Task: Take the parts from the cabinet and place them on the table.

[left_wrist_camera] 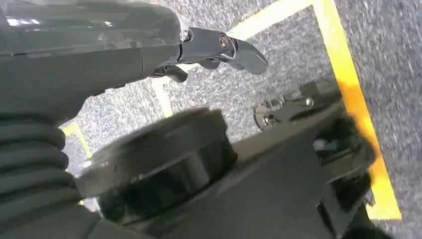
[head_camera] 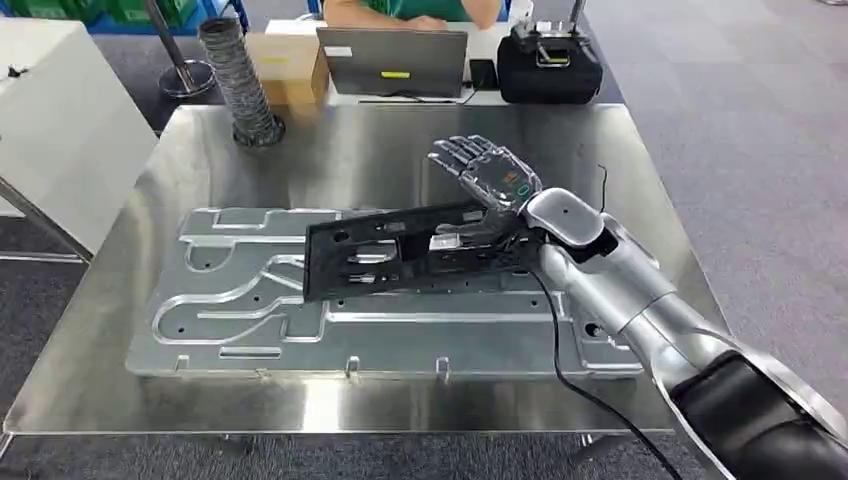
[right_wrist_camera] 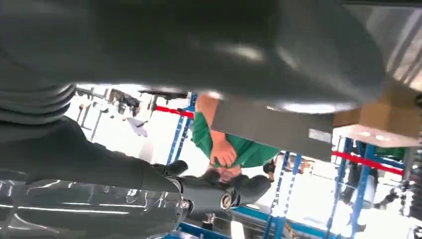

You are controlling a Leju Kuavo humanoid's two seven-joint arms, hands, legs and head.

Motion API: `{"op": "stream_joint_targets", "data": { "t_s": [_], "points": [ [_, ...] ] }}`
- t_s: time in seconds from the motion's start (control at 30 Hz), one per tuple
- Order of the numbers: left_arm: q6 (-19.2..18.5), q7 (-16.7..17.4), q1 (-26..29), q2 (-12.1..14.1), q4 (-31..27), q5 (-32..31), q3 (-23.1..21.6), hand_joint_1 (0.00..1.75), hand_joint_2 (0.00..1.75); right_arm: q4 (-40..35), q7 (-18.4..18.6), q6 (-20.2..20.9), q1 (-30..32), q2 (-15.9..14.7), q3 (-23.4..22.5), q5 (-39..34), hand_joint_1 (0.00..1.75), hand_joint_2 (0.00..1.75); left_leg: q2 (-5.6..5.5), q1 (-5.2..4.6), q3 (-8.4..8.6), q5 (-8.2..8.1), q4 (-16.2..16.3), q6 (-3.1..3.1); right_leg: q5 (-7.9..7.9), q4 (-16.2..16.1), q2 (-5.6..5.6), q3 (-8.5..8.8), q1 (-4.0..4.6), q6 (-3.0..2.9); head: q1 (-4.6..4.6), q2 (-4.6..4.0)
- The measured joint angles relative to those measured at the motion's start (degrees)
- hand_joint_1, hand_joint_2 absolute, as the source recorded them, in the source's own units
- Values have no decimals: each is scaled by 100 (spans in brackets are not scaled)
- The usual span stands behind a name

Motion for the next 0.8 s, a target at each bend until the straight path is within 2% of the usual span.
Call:
{"op": "stream_joint_targets", "data": {
  "t_s": [0.03,0.07,0.1,0.13,0.2,0.23,0.27,0.37,0.4,0.43,0.47,0.53,0.57,0.6,0.63,0.67,0.7,0.73,0.77,0.8],
  "points": [
    [0,0,8,2,0,4,0,0,0,13,-24,2,2,2,0,-29,0,0,0,4,-215,-181,462,-17,-4,3,-1,-1,6,-7,0,0],
    [0,-7,21,4,0,20,0,0,0,29,-44,2,5,13,0,-50,0,0,0,6,-350,-226,739,-31,-7,13,1,-3,8,-10,0,0],
    [2,-11,35,7,0,39,0,0,0,37,-53,2,6,17,0,-66,0,0,0,8,-330,-129,690,-33,-11,21,4,0,8,-9,0,0],
    [4,-15,43,9,0,46,0,0,0,39,-53,0,3,22,-6,-77,0,0,0,12,-191,69,396,-28,-18,31,9,3,7,-4,0,0],
    [9,-18,42,20,0,50,2,0,0,39,-55,0,-9,26,-35,-81,0,0,2,25,335,585,-665,-2,-49,68,16,19,7,34,0,0],
    [9,-18,42,22,0,55,2,0,0,39,-55,0,-20,29,-42,-83,0,0,0,25,478,575,-976,24,-68,97,18,-3,24,62,0,0],
    [9,-22,41,22,0,55,2,0,0,44,-55,0,-32,29,-44,-83,0,0,-6,16,489,584,-1023,73,-74,130,28,-33,51,87,2,0],
    [9,-29,59,24,0,55,2,0,0,48,-55,0,-32,29,-52,-83,0,0,-12,-23,469,600,-1019,157,-49,105,24,-39,28,176,2,0],
    [9,-29,58,22,0,59,2,0,0,48,-50,-5,-33,31,-61,-83,0,0,-6,26,492,636,-1079,212,-85,127,30,-56,17,207,0,0],
    [9,-33,55,24,0,61,2,0,0,48,-48,-9,-38,35,-76,-83,0,0,-3,21,495,646,-1088,230,-198,268,21,-99,9,238,2,0],
    [7,-33,52,22,0,61,2,0,0,48,-35,-9,-48,33,-94,-85,0,0,-4,22,488,652,-1087,248,-405,599,22,-246,6,265,0,0],
    [-20,-33,67,24,0,63,2,0,0,48,-2,0,-21,29,-118,-83,0,0,-4,18,486,647,-1083,261,-814,1533,21,-683,-13,308,2,0],
    [-24,-31,79,24,0,63,2,0,0,48,9,2,10,26,-120,-81,0,0,-3,15,485,647,-1080,262,-892,1871,21,-859,-18,315,2,0],
    [-44,-29,84,24,0,63,4,0,0,48,15,8,34,22,-122,-81,0,0,-3,13,487,646,-1077,261,-827,1912,21,-897,-24,311,2,0],
    [-57,-24,82,24,0,63,4,0,0,48,17,9,39,9,-131,-81,0,0,-5,12,488,643,-1071,258,-637,1667,21,-795,-26,299,2,0],
    [-70,-24,79,24,0,63,4,0,0,48,20,9,32,7,-144,-81,0,0,-7,11,491,639,-1065,252,-387,1229,21,-586,-25,276,2,0],
    [-74,-24,78,22,0,63,4,0,0,48,22,9,21,-9,-160,-81,0,0,-10,7,503,630,-1061,238,-114,654,21,-304,-19,240,2,0],
    [-85,-24,82,11,0,61,4,0,0,48,22,9,7,-15,-177,-81,0,0,-10,6,506,625,-1062,231,19,198,20,-92,-2,190,2,0],
    [-94,-22,82,2,0,61,4,0,0,48,22,11,-4,-24,-188,-81,0,0,-12,-33,481,621,-1048,201,-40,100,10,-51,45,168,2,0],
    [-109,-22,75,2,0,55,4,0,0,48,22,13,-4,-35,-190,-79,0,0,-9,-16,469,629,-1054,176,-24,98,14,-69,46,155,2,0]
  ]
}}
